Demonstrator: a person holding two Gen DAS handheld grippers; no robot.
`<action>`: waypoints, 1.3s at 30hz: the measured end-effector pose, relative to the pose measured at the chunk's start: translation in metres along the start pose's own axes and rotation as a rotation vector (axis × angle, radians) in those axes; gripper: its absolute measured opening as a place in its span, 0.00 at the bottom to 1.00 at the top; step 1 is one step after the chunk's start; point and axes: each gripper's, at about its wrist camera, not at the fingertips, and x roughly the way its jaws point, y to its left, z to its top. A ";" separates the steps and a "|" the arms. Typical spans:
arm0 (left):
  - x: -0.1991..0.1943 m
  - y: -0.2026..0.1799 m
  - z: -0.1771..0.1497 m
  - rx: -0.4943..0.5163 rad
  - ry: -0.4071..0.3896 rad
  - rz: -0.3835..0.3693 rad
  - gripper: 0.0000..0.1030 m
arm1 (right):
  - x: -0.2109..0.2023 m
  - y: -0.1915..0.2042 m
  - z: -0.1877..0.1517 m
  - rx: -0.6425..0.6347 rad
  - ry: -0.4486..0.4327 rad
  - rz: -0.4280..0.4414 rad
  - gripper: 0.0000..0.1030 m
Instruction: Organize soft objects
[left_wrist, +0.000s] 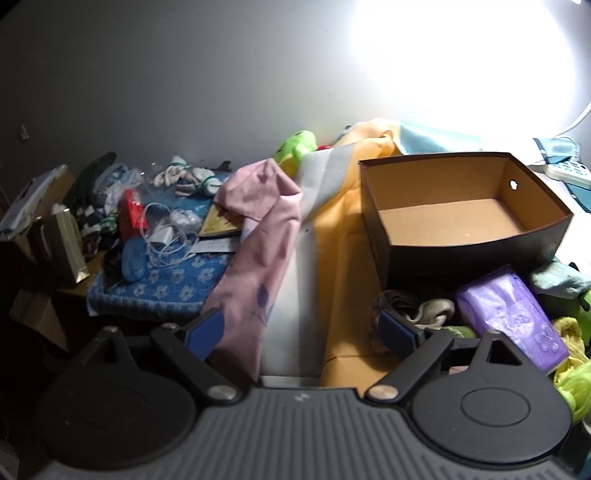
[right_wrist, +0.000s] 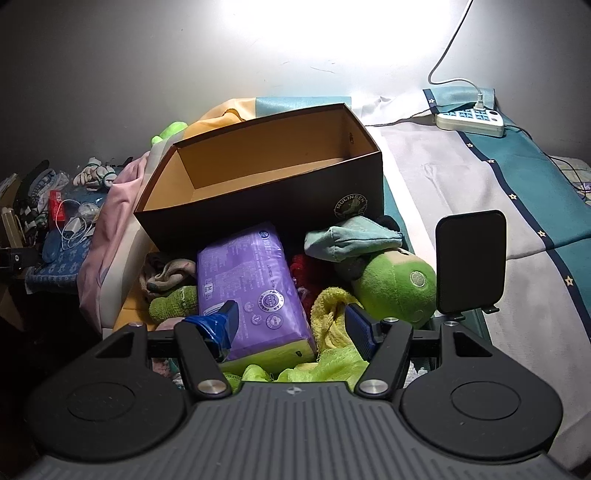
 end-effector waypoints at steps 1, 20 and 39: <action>0.001 -0.004 -0.002 0.007 0.001 -0.022 0.89 | -0.002 -0.002 -0.001 0.001 -0.007 -0.008 0.47; 0.037 -0.113 -0.038 0.108 0.228 -0.323 0.89 | -0.018 -0.068 -0.031 0.161 0.064 -0.193 0.48; 0.036 -0.125 -0.017 -0.010 0.230 -0.095 0.89 | 0.004 -0.053 0.000 0.061 0.093 -0.173 0.48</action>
